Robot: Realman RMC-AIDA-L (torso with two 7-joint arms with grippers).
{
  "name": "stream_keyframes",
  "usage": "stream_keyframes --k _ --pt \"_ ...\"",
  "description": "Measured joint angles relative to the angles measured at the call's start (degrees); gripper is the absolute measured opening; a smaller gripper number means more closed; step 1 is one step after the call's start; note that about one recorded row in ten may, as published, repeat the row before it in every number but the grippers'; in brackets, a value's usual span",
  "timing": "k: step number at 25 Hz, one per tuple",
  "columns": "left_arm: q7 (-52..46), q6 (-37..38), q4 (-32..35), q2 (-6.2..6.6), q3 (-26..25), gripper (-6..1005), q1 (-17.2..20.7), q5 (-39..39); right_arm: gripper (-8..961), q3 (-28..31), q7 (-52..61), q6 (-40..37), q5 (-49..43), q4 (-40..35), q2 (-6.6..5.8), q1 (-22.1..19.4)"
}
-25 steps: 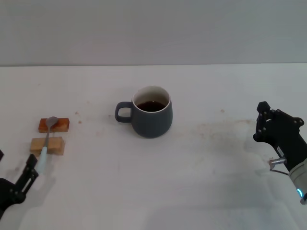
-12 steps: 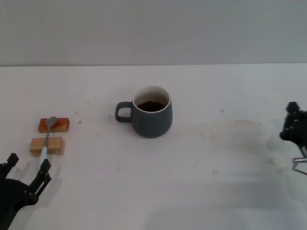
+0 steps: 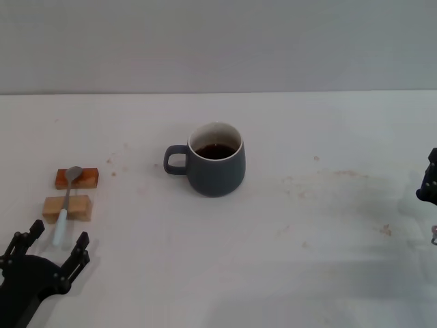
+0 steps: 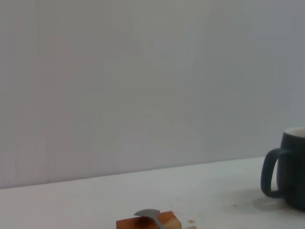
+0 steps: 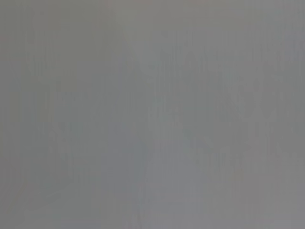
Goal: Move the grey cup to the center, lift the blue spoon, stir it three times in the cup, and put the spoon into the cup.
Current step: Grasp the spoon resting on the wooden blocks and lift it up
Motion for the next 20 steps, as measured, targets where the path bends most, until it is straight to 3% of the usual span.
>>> stream_keyframes --k 20 --pt "1.74 -4.9 -1.15 0.0 0.53 792 -1.46 -2.82 -2 -0.54 0.07 -0.04 -0.01 -0.08 0.0 -0.16"
